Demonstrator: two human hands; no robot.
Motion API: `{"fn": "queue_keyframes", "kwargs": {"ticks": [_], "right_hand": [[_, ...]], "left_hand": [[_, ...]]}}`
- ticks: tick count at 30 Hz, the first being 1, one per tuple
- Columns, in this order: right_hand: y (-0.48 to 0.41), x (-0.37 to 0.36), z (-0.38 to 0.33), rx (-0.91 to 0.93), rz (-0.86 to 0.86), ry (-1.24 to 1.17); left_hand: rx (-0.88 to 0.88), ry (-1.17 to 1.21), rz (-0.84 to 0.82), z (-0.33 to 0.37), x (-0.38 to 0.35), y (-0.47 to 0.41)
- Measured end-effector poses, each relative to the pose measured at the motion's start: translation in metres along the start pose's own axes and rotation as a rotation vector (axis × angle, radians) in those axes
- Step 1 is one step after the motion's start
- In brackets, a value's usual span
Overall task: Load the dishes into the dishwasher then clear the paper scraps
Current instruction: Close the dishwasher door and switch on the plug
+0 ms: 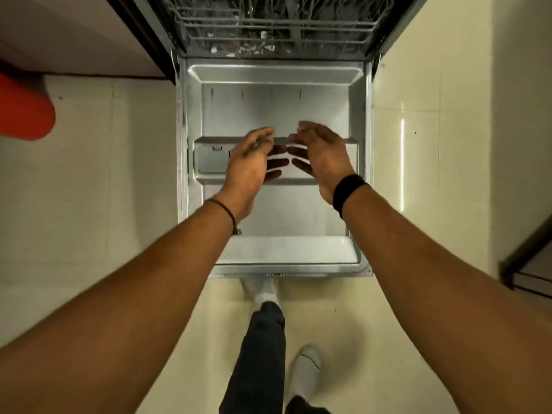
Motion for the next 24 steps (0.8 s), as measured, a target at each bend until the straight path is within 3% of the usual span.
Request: {"fn": "queue_keyframes", "kwargs": {"ticks": [12,24], "right_hand": [[0.111,0.064,0.210,-0.130,0.009,-0.043],[0.041,0.081,0.417,-0.298,0.065,-0.065]], "left_hand": [[0.071,-0.036,0.023,-0.146,0.037,0.164],[0.329,0.148,0.225,-0.373,0.072,0.165]]}}
Point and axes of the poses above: each hand's wrist, its own y-axis away from the middle knuckle, its own x-axis out of the back of the hand, z = x × y, the point moved 9 cm from there along -y, towards the middle knuckle, and after that the axes turned 9 degrees about -x, right-handed, at the moved point
